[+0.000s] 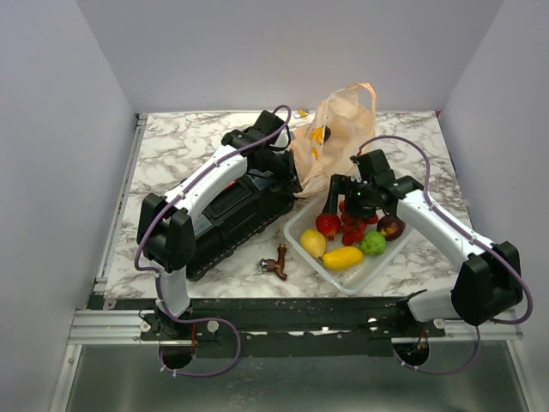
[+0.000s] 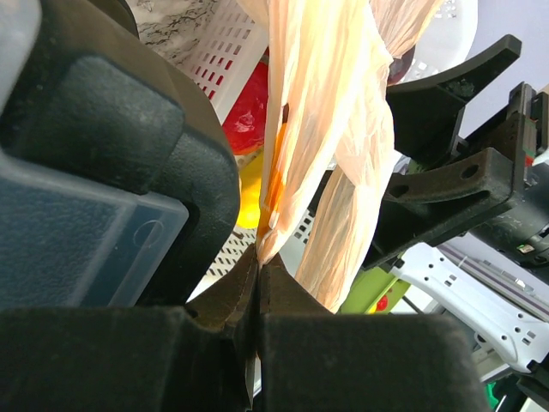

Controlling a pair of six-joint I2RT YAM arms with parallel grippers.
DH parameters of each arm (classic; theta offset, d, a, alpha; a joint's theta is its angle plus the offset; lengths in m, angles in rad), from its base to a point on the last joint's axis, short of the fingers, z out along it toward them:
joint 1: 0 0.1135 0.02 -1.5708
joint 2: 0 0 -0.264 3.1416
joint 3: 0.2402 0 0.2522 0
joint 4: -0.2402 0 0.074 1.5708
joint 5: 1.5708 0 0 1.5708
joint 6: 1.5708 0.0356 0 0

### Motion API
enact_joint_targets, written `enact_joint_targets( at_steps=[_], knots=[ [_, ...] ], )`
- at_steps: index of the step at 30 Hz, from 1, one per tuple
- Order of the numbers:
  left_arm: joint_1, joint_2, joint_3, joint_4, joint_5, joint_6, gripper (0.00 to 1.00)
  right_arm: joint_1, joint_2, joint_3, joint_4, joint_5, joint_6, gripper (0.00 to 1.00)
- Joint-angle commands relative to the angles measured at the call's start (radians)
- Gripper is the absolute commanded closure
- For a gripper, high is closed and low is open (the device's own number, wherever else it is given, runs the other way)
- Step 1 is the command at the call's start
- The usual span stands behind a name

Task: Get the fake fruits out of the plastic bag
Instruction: Place the fake fruit in the bin, then take out the fake fruit from the plastic bag.

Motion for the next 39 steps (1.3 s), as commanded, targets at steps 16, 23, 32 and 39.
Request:
enact_joint_targets(
  at_steps=[16,23,32,39],
  knots=[
    [-0.012,0.017,-0.004,-0.099,-0.058,0.079,1.00,-0.025,0.190,0.483,0.015,0.255,-0.038,0.42],
    [-0.015,0.016,0.000,-0.100,-0.048,0.084,1.00,-0.077,0.376,0.607,0.086,0.235,-0.034,0.50],
    [-0.027,0.037,0.056,-0.113,-0.030,0.087,1.00,-0.129,0.570,0.725,0.130,0.192,-0.028,0.51],
    [-0.062,0.049,0.102,-0.138,-0.033,0.084,1.00,-0.138,0.705,0.822,0.151,0.192,-0.043,0.49]
  ],
)
